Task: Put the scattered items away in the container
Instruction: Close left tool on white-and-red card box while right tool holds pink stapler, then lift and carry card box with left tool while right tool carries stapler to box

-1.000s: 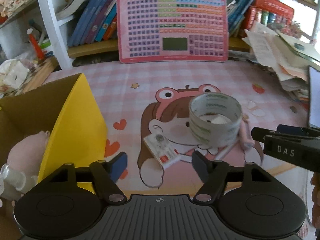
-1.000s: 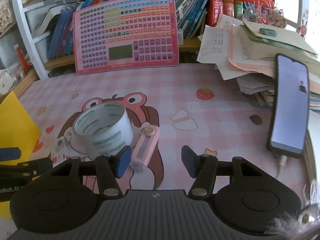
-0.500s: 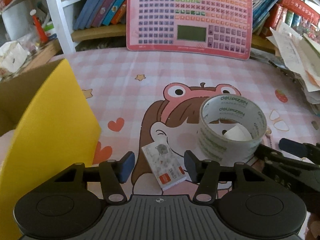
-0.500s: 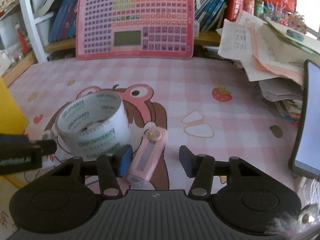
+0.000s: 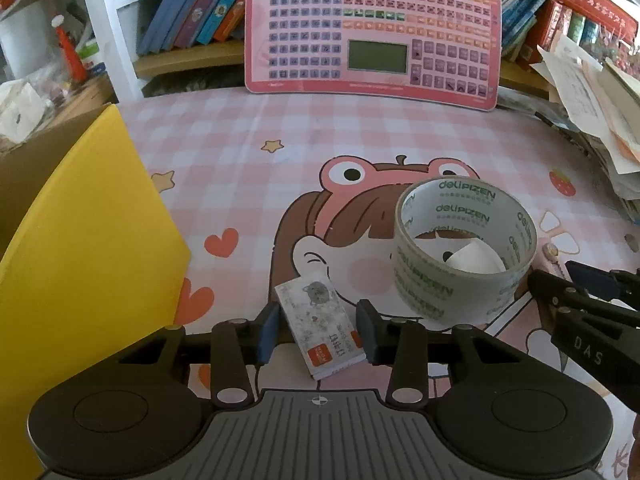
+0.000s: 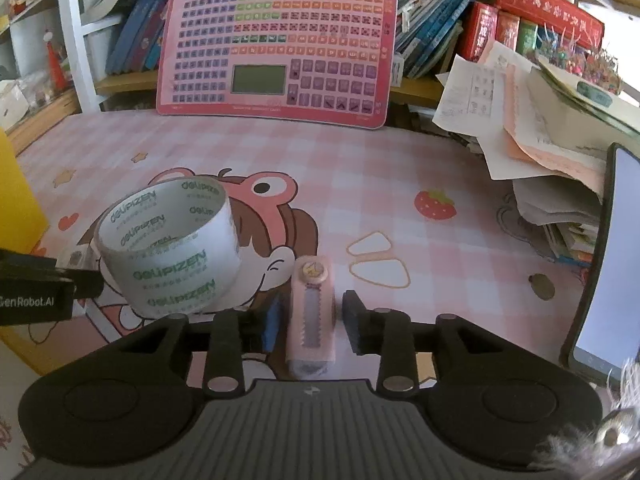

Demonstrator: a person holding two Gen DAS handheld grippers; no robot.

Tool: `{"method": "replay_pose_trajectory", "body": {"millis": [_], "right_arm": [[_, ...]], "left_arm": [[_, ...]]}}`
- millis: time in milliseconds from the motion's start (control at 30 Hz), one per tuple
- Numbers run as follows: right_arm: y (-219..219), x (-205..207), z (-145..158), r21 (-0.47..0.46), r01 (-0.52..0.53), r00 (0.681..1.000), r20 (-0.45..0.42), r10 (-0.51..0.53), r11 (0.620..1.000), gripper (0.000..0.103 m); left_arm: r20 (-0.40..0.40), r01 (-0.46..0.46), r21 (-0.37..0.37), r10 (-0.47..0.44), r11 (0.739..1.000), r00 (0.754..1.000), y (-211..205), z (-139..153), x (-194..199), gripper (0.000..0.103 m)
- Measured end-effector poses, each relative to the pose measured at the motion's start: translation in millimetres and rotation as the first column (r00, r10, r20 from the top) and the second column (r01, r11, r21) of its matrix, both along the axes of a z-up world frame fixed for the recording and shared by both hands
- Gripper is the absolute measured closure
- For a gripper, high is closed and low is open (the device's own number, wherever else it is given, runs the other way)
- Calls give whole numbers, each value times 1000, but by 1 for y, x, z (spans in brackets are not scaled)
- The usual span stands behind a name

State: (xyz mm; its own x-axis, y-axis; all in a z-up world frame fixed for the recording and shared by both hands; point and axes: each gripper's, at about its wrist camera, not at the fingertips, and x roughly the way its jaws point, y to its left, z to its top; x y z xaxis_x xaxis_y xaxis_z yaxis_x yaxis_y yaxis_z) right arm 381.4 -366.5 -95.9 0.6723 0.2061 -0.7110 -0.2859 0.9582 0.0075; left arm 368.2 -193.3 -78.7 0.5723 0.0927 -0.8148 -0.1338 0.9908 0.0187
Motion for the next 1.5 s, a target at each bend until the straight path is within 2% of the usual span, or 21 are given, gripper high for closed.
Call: {"method": "replay_pose_trajectory", "body": {"millis": [33, 133, 367, 633, 767, 900, 1233, 1500], "right_arm": [[0, 0, 0, 1, -4, 1000, 0, 4, 1000, 71], [-2, -2, 0, 9, -16, 1000, -2, 16, 1000, 80], [-15, -21, 13, 96, 11, 1000, -24, -8, 995, 80], [-20, -60, 29, 141, -10, 999, -37, 15, 990, 80], [-18, -80, 33, 157, -9, 998, -53, 18, 988, 80], [-13, -99, 35, 150, -21, 997, -68, 31, 988, 80], [6, -135, 36, 145, -19, 993, -115, 36, 989, 80], [21, -168, 52, 95, 21, 994, -111, -11, 995, 80]], "left_arm": [[3, 12, 1, -12, 1000, 1000, -1, 0, 0, 73], [3, 46, -2, -46, 999, 999, -6, 1, -4, 75], [38, 144, 13, -145, 989, 989, -18, 21, -26, 75], [39, 192, -64, -190, 979, 981, -18, 41, -52, 75], [30, 223, -92, -222, 970, 975, -20, 41, -68, 75], [10, 235, -118, -236, 965, 972, -16, 40, -84, 75], [46, 268, -150, -265, 952, 963, -1, 48, -107, 75], [96, 348, -217, -335, 912, 937, 14, 54, -130, 74]]}}
